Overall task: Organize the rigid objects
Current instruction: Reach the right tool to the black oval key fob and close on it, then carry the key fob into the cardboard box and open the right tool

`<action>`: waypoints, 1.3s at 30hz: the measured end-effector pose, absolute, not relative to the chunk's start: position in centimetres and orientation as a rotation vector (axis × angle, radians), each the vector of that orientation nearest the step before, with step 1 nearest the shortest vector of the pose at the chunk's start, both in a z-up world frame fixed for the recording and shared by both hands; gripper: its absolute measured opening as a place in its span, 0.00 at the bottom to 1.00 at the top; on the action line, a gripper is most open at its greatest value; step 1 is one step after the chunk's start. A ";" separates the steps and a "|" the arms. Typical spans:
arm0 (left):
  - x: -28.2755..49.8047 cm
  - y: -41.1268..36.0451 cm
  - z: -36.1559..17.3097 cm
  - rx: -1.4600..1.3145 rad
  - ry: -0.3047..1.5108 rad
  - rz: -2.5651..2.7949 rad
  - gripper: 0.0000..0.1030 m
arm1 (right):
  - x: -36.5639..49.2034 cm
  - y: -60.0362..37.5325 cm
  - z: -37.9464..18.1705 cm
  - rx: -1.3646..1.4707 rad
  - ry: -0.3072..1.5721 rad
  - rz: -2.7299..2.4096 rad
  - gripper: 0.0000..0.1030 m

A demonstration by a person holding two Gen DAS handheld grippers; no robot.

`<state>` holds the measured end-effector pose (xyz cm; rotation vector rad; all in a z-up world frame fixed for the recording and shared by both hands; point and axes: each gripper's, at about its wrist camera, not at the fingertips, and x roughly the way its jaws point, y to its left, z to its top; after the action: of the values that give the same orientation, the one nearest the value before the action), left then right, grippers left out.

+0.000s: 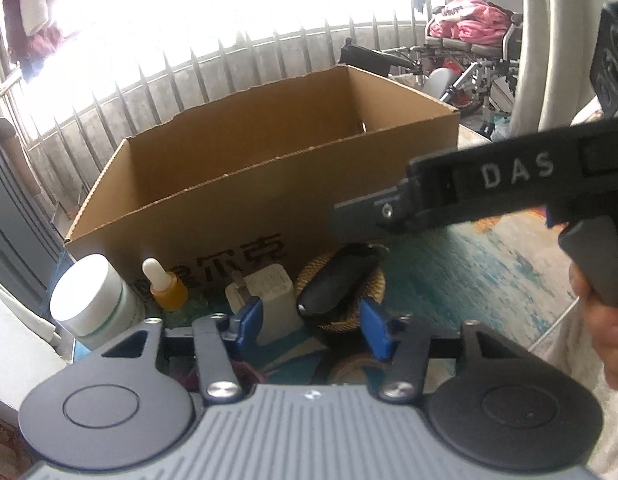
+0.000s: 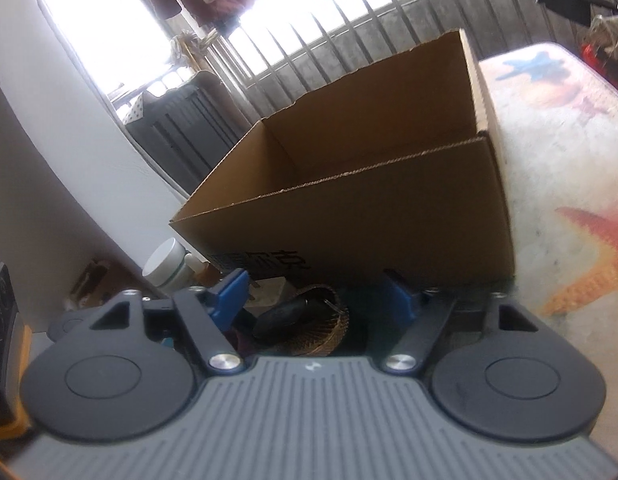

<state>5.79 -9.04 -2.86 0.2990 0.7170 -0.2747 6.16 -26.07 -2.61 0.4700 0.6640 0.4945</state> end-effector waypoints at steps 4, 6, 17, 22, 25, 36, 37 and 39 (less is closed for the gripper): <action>6.4 -8.9 -2.9 0.257 0.736 -0.290 0.41 | 7.1 -25.5 -3.5 0.500 0.692 0.513 0.53; 6.8 -8.7 -2.9 0.226 0.746 -0.300 0.35 | 7.5 -25.2 -3.8 0.513 0.700 0.516 0.50; 8.1 -7.8 -3.0 0.149 0.778 -0.329 0.43 | 7.3 -24.9 -4.1 0.544 0.713 0.503 0.46; 8.5 -7.8 -3.2 0.136 0.780 -0.330 0.43 | 7.2 -24.6 -4.6 0.564 0.718 0.491 0.39; 8.5 -8.0 -3.1 0.138 0.773 -0.322 0.41 | 7.0 -24.7 -4.6 0.565 0.711 0.472 0.28; 8.0 -8.6 -3.2 0.167 0.755 -0.317 0.36 | 6.9 -24.7 -5.0 0.594 0.705 0.453 0.26; 7.9 -8.8 -3.2 0.171 0.751 -0.315 0.36 | 6.8 -24.7 -4.9 0.591 0.697 0.453 0.26; 7.8 -8.9 -3.0 0.175 0.739 -0.313 0.36 | 6.6 -24.5 -4.6 0.577 0.684 0.451 0.26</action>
<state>7.77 -8.89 -3.03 0.1750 0.7389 -0.3127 6.64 -24.47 -4.55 0.5770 0.6840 0.4514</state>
